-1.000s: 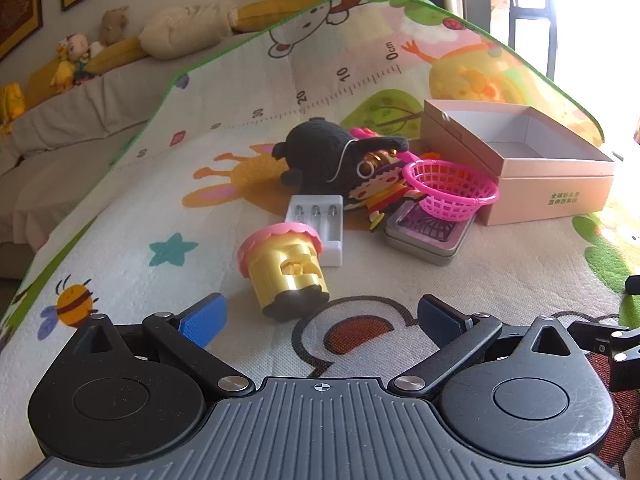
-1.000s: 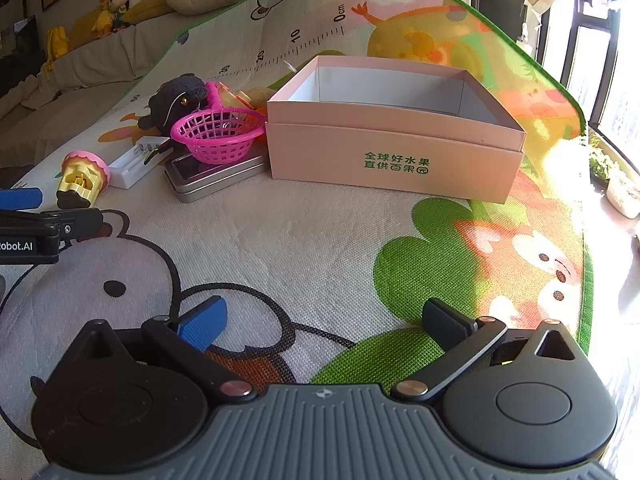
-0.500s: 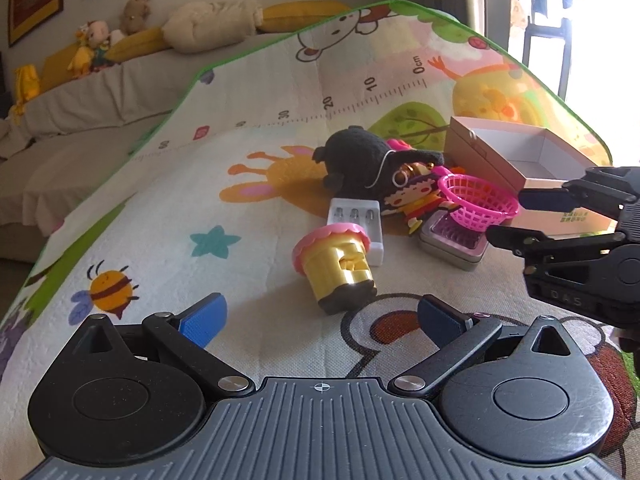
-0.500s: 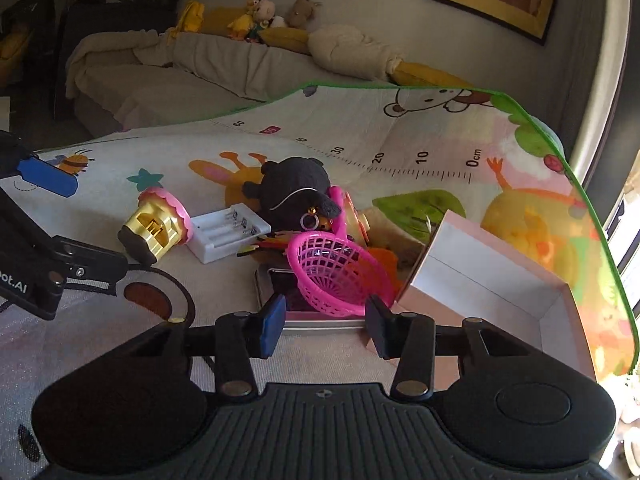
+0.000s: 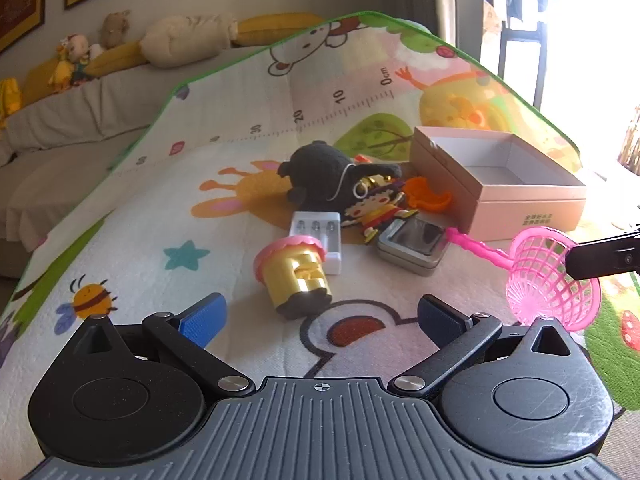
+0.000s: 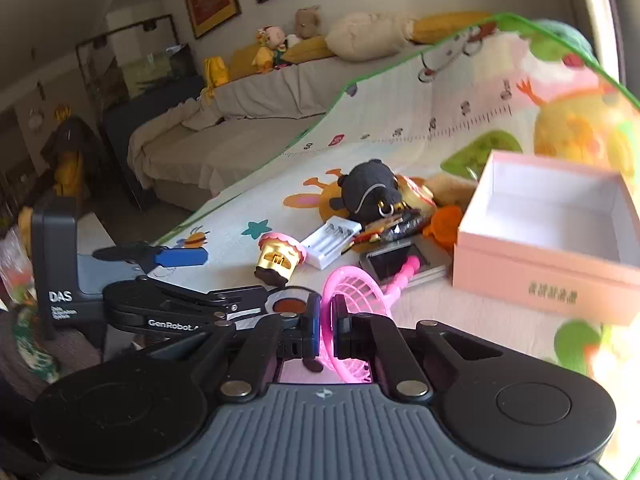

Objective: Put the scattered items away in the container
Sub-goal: 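Grasp the pink strainer basket by its rim with the right gripper, then lift the pink strainer with the right gripper while the left gripper approaches the pink-yellow cup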

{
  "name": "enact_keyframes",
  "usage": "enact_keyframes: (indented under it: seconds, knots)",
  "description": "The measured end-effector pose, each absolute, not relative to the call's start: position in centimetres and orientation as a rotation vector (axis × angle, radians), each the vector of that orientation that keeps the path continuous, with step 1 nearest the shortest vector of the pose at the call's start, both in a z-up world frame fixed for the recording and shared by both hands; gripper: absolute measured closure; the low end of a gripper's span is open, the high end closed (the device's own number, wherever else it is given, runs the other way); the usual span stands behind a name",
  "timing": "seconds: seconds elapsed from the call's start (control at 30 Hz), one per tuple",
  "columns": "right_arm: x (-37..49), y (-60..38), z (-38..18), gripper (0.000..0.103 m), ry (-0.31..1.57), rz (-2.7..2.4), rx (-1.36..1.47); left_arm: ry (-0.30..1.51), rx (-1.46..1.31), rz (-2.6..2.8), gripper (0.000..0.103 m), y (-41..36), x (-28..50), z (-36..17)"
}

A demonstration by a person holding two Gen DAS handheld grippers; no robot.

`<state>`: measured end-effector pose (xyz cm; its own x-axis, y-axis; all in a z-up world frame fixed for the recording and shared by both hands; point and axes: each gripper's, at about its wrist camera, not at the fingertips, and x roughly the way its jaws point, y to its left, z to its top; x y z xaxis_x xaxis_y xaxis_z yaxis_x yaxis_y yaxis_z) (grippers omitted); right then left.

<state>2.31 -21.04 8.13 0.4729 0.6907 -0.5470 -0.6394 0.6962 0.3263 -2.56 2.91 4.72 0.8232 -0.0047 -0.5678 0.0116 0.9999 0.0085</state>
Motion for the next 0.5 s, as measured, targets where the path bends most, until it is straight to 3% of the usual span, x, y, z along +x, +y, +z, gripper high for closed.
enact_keyframes:
  seconds: [0.1,0.2,0.37,0.47,0.5]
  knots:
    - [3.1,-26.2,6.6,0.097,0.787,0.759,0.283,0.607,0.051,-0.067,0.0,0.8,-2.1,4.5]
    - [3.7,-30.4,5.2,0.085,0.778,0.579,0.363,0.614,0.075,-0.1,0.0,-0.7,-1.9,4.2]
    - [2.7,-31.4,4.2,0.054,0.694,0.367,0.197,0.618,0.12,-0.124,0.0,-1.7,-2.1,4.0]
    - [1.4,-29.7,4.4,0.013,0.649,0.425,0.113,0.64,0.119,-0.065,0.0,-1.4,-1.6,3.5]
    - [1.0,-28.9,4.4,0.008,0.639,0.454,0.091,0.651,0.11,-0.038,0.0,-1.1,-1.5,3.4]
